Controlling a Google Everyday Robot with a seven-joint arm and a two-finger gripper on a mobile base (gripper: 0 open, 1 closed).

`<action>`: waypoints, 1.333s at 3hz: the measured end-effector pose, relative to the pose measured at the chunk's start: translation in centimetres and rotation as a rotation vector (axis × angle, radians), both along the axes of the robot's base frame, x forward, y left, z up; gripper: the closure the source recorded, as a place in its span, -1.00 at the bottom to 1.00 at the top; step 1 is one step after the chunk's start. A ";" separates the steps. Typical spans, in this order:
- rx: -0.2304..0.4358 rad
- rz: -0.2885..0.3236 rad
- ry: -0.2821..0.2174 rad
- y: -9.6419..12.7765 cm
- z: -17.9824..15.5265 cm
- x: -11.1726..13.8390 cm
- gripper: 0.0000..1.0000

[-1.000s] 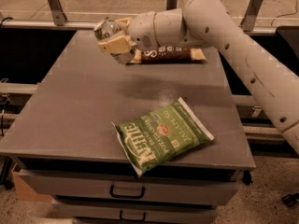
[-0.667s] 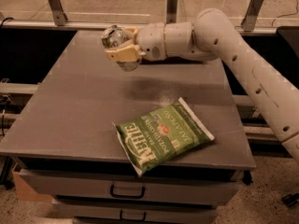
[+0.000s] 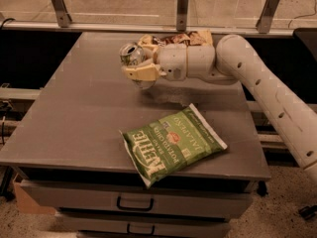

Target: Place 7up can upright

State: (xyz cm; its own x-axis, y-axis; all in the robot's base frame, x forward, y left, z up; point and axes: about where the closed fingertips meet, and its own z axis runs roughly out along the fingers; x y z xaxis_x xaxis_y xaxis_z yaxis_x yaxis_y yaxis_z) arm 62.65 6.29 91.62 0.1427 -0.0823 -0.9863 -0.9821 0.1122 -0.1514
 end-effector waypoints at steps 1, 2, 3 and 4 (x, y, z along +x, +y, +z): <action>0.003 0.016 0.007 -0.8 -1.2 -0.7 0.19; -0.003 0.022 0.019 -1.5 -2.3 -1.2 -0.28; -0.007 0.019 0.038 -2.0 -3.4 -1.6 -0.74; -0.030 -0.004 0.043 -3.4 -3.8 -1.7 -1.00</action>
Offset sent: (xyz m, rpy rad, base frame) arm -0.0162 -0.0293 -0.0377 -0.0093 0.0350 0.0180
